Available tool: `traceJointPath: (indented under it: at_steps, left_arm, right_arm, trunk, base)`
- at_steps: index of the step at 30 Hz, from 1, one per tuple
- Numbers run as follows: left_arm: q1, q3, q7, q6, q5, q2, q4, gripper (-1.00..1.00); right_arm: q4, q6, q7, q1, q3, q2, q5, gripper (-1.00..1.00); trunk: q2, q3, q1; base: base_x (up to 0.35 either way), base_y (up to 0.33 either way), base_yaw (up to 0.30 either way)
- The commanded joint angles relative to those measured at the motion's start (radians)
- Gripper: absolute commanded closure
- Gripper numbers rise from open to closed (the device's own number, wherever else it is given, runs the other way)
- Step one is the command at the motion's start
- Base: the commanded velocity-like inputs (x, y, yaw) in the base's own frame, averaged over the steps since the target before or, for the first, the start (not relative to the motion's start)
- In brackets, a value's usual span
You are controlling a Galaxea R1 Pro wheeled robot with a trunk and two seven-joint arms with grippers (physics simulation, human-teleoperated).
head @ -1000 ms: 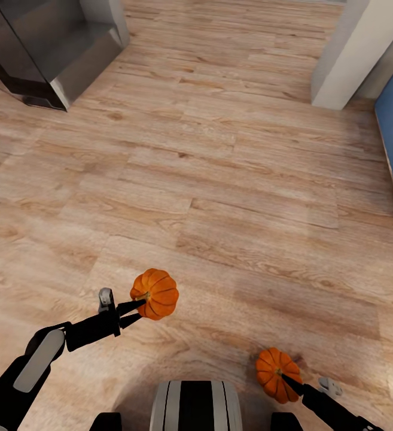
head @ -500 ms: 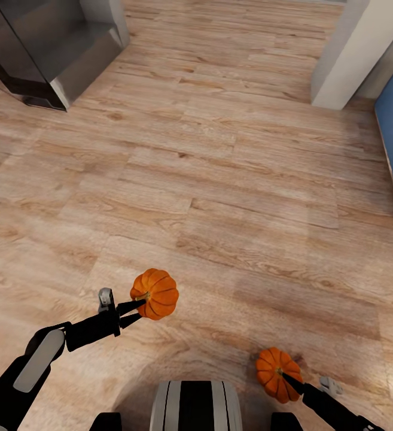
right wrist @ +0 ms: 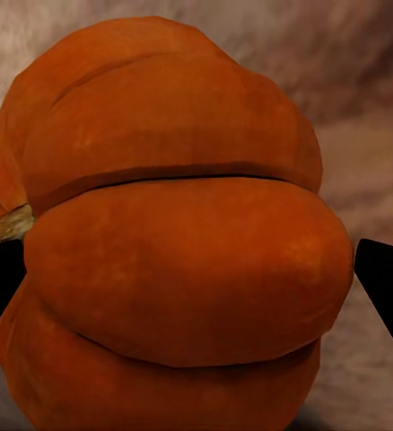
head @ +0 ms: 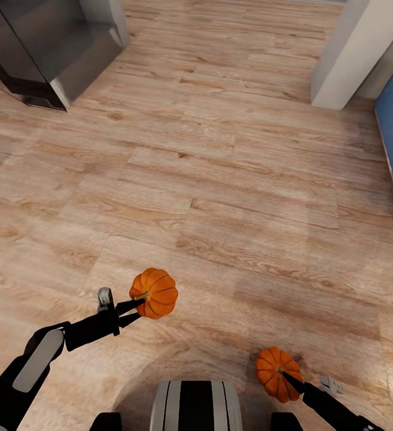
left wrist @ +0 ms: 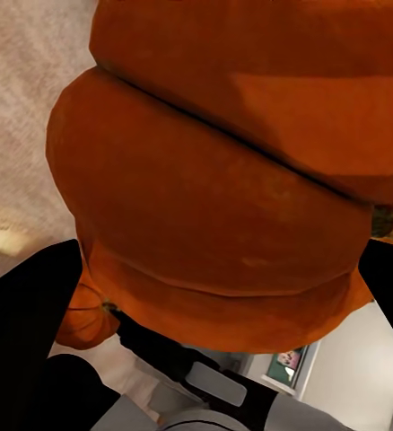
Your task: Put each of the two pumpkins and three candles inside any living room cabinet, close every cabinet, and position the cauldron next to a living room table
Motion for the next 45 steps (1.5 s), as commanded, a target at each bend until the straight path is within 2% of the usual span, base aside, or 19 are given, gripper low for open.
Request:
traceJointPath:
  at_steps: [1, 15, 29, 32, 34, 36, 38, 41, 44, 45]
  left_arm:
    - [-0.001, -0.001, -0.002, 0.004, 0.002, 0.001, 0.001, 1.00]
    - [-0.001, -0.002, -0.002, 0.004, 0.002, 0.000, 0.001, 1.00]
    - [-0.001, -0.009, -0.001, 0.003, 0.002, -0.001, 0.002, 1.00]
    - [-0.001, -0.009, -0.001, 0.003, 0.002, -0.001, 0.002, 1.00]
    - [-0.001, -0.009, -0.001, 0.003, 0.002, -0.001, 0.002, 1.00]
    - [-0.001, -0.009, -0.001, 0.003, 0.002, -0.001, 0.002, 1.00]
    - [-0.001, -0.010, -0.001, 0.003, 0.002, -0.001, 0.002, 1.00]
    - [-0.001, -0.008, -0.001, 0.003, 0.002, 0.001, 0.002, 1.00]
    - [-0.001, -0.004, -0.001, 0.003, 0.002, 0.003, 0.002, 1.00]
    - [-0.001, -0.003, -0.002, 0.003, 0.001, 0.004, 0.002, 1.00]
  right_arm:
    - [0.002, 0.001, -0.030, 0.000, 0.002, 0.000, -0.005, 1.00]
    - [0.002, 0.001, -0.030, 0.000, 0.002, 0.000, -0.005, 1.00]
    - [0.001, 0.000, -0.025, 0.000, 0.001, -0.004, -0.010, 1.00]
    - [0.001, 0.001, 0.022, 0.000, 0.001, -0.006, -0.012, 1.00]
    - [0.001, 0.009, 0.101, 0.000, -0.001, -0.008, -0.014, 1.00]
    - [0.001, 0.039, 0.174, 0.000, -0.003, -0.008, -0.016, 1.00]
    - [-0.001, 0.106, 0.228, 0.000, -0.007, -0.008, -0.017, 1.00]
    - [-0.030, 0.194, 0.269, 0.000, -0.011, -0.009, -0.021, 1.00]
    - [-0.163, 0.321, 0.288, 0.000, -0.014, -0.009, -0.039, 1.00]
    - [-0.245, 0.379, 0.290, 0.000, -0.015, -0.008, -0.051, 1.00]
  trunk:
    - [0.000, -0.001, 0.000]
    - [0.000, -0.001, 0.000]
    - [0.003, 0.054, -0.006]
    - [0.004, 0.065, -0.008]
    - [0.004, 0.073, -0.009]
    - [0.005, 0.081, -0.009]
    - [0.005, 0.088, -0.010]
    - [0.006, 0.100, -0.012]
    - [0.007, 0.112, -0.013]
    - [0.007, 0.115, -0.013]
  base:
    - [0.000, 0.000, 0.000]
    - [0.000, 0.000, 0.000]
    - [0.000, 0.000, 0.000]
    - [0.000, 0.000, 0.000]
    - [0.000, 0.000, 0.000]
    - [0.000, 0.000, 0.000]
    - [0.000, 0.000, 0.000]
    - [0.000, 0.000, 0.000]
    - [0.000, 0.000, 0.000]
    - [0.000, 0.000, 0.000]
